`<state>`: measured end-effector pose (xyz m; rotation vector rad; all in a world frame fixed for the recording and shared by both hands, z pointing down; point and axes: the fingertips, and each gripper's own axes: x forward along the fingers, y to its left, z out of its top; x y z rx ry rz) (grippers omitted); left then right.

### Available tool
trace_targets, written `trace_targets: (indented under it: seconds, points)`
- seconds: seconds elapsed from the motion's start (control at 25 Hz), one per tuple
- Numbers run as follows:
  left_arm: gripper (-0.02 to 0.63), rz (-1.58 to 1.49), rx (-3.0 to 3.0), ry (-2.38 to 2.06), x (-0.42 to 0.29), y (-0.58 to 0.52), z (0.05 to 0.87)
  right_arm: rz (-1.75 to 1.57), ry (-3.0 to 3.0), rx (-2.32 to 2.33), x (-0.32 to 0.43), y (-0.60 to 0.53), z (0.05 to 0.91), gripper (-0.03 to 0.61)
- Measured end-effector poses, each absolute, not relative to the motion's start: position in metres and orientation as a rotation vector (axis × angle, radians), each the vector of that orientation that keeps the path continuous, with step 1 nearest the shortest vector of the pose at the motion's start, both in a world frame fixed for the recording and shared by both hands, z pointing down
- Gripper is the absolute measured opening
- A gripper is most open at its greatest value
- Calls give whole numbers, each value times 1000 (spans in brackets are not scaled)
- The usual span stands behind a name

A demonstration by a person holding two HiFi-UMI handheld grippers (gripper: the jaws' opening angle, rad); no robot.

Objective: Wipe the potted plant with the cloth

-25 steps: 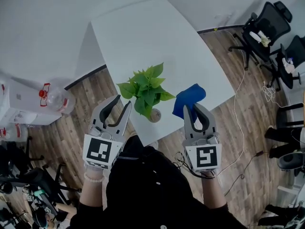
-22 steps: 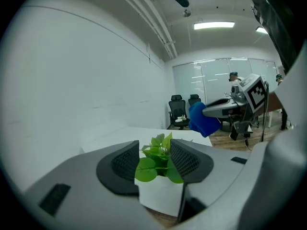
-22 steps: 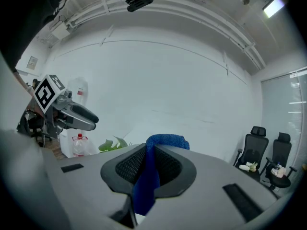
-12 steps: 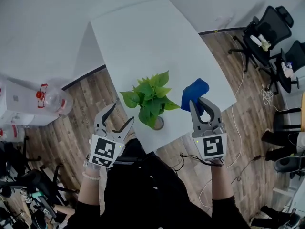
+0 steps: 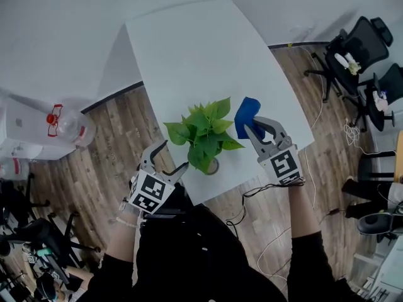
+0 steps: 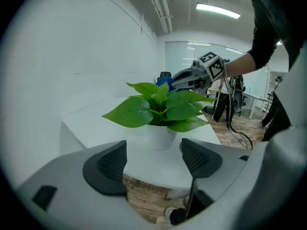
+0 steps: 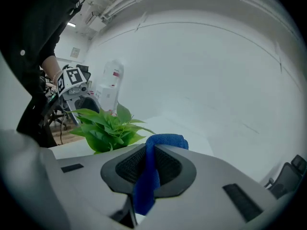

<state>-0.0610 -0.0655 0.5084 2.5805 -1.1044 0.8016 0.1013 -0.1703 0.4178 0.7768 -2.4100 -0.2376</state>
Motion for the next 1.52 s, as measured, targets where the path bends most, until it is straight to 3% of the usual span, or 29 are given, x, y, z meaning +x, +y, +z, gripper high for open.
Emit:
trace_targets:
  seconds: [0.72, 1.52]
  points:
    - [382, 841, 2721, -977, -8, -93, 523, -243, -2359, 158, 44, -181, 467, 75]
    - [370, 837, 2755, -983, -7, -100, 519, -31, -2453, 198, 42, -169, 475, 75]
